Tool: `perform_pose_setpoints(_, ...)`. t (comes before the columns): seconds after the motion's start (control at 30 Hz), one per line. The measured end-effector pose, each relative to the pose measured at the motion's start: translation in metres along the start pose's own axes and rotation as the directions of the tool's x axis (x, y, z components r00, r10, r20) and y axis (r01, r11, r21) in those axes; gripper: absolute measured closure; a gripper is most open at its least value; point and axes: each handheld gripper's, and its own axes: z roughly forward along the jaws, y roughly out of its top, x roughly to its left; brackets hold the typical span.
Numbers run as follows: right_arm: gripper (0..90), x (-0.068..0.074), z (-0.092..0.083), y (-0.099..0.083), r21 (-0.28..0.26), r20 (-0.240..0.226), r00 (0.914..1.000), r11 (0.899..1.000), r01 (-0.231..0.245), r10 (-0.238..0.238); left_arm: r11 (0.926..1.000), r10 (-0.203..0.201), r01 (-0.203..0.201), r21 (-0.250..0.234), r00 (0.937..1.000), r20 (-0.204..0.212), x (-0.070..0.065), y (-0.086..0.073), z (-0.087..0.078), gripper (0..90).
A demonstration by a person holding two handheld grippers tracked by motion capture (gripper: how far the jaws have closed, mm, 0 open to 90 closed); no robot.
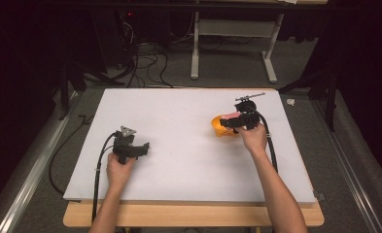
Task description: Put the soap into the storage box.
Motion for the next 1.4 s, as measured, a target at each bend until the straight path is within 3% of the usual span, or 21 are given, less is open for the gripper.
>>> perform_pose_setpoints(0.53, 13.6, 0.000, 0.021, 0.001, 0.059, 0.020, 0.9986, 0.997, -0.049, 0.048, 1.0000, 0.000, 0.000, -0.002, 1.0000, 0.000, 0.000, 0.000, 0.000, 19.2)
perform_pose_setpoints(0.83, 13.6, -0.004, 0.027, 0.001, 0.079, 0.004, 0.9971, 0.994, -0.076, 0.076, 1.0000, 0.000, 0.000, 0.000, 1.0000, 0.000, 0.000, 0.000, 0.000, 19.2)
perform_pose_setpoints(1.03, 13.5, -0.006, 0.031, 0.002, 0.096, -0.017, 0.9938, 0.990, -0.108, 0.110, 1.0000, 0.000, 0.000, 0.000, 1.0000, 0.000, 0.000, 0.000, 0.000, 19.2)
perform_pose_setpoints(1.4, 13.4, -0.008, 0.037, 0.004, 0.137, 0.006, 0.9897, 0.980, -0.143, 0.143, 1.0000, 0.000, 0.000, -0.002, 1.0000, 0.000, 0.000, 0.000, 0.000, 19.2)
